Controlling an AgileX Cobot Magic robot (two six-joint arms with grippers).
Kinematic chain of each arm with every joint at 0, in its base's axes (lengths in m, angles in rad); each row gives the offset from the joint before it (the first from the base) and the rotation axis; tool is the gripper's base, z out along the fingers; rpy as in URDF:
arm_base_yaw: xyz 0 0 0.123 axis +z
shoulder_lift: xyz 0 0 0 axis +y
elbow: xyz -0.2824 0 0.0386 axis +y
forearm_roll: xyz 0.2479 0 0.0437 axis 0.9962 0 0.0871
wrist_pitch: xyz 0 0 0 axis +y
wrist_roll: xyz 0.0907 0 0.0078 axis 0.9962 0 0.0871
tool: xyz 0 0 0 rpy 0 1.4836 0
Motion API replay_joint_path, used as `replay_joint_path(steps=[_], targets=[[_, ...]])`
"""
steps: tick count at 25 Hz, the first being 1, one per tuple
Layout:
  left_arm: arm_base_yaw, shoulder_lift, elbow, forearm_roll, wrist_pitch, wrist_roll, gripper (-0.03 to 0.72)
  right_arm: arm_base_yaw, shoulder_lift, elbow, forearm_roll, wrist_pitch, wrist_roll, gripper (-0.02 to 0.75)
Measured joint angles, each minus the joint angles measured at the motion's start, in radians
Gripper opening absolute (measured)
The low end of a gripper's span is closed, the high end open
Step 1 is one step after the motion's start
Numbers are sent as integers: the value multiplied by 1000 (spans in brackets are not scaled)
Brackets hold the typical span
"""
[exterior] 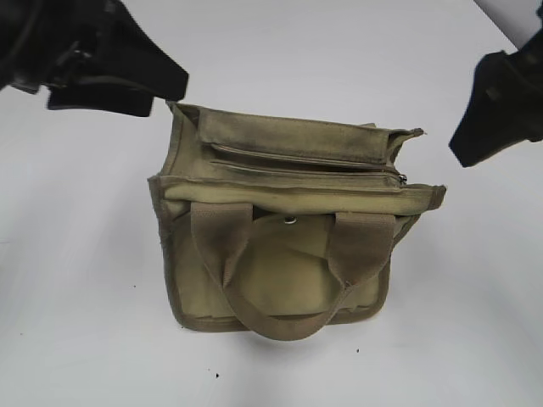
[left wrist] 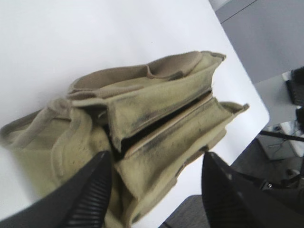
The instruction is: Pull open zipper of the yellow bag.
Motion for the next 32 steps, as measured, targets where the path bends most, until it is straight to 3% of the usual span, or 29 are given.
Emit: replay_joint_path(steps=[8, 14, 20, 25, 32], targets=[[0, -359, 14, 496, 211, -319, 465, 0, -306, 252, -70, 1, 83, 595], [0, -708, 187, 755, 232, -443, 465, 0, -626, 503, -74, 4, 101, 594], [0, -1009, 417, 809, 235, -452, 449, 0, -867, 689, -76, 6, 91, 589], [0, -1197, 554, 833, 213, -452, 418, 0, -999, 728, -76, -15, 77, 585], [0, -1258, 595, 840, 178, -452, 347, 0, -1038, 765, -73, -108, 76, 585]])
